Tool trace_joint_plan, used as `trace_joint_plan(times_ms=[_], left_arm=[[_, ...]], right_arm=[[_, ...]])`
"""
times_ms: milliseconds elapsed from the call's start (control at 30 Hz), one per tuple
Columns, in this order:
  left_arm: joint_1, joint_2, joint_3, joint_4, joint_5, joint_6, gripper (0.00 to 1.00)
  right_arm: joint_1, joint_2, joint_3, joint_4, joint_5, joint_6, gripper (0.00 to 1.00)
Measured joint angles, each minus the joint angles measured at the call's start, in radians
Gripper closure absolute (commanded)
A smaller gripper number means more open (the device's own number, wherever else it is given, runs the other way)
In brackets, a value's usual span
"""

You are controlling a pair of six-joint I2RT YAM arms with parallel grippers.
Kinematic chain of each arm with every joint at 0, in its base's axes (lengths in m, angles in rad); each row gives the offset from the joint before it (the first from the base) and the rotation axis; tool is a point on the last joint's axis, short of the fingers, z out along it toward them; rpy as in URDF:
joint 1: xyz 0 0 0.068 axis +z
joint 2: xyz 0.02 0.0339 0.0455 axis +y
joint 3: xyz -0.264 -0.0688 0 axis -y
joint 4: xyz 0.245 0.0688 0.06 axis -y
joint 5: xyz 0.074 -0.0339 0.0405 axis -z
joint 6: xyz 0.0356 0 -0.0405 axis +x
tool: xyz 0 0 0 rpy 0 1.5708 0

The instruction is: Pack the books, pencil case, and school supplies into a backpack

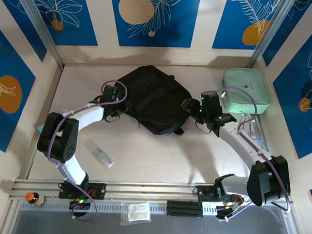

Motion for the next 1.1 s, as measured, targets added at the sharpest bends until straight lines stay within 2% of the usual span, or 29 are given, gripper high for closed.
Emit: trace_joint_plan(times_ms=[267,600,667,733,800,833,967,1100], left_arm=[[0.0,0.073,0.045,0.021,0.0,-0.044,0.71],[0.0,0.093,0.068,0.048,0.004,-0.049,0.73],[0.002,0.097,0.068,0.056,0.01,-0.051,0.76],[0.003,0.103,0.068,0.064,0.016,-0.055,0.85],[0.005,0.109,0.07,0.078,0.025,-0.062,0.98],[0.006,0.111,0.071,0.083,0.03,-0.065,1.0],[0.008,0.111,0.077,0.105,0.049,-0.067,1.0],[0.008,0.091,0.077,0.111,0.079,-0.067,1.0]], right_arm=[[0.01,0.016,0.0,-0.012,-0.01,0.001,0.39],[0.013,0.122,-0.002,-0.045,-0.061,-0.002,0.39],[0.013,0.139,-0.002,-0.044,-0.077,-0.004,0.4],[0.013,0.161,-0.002,-0.04,-0.092,-0.005,0.41],[0.012,0.187,-0.002,-0.031,-0.11,-0.007,0.46],[0.011,0.202,-0.002,-0.024,-0.117,-0.009,0.49],[-0.005,0.262,-0.002,0.012,-0.147,-0.02,0.67],[-0.039,0.333,0.019,0.039,-0.162,-0.059,0.77]])
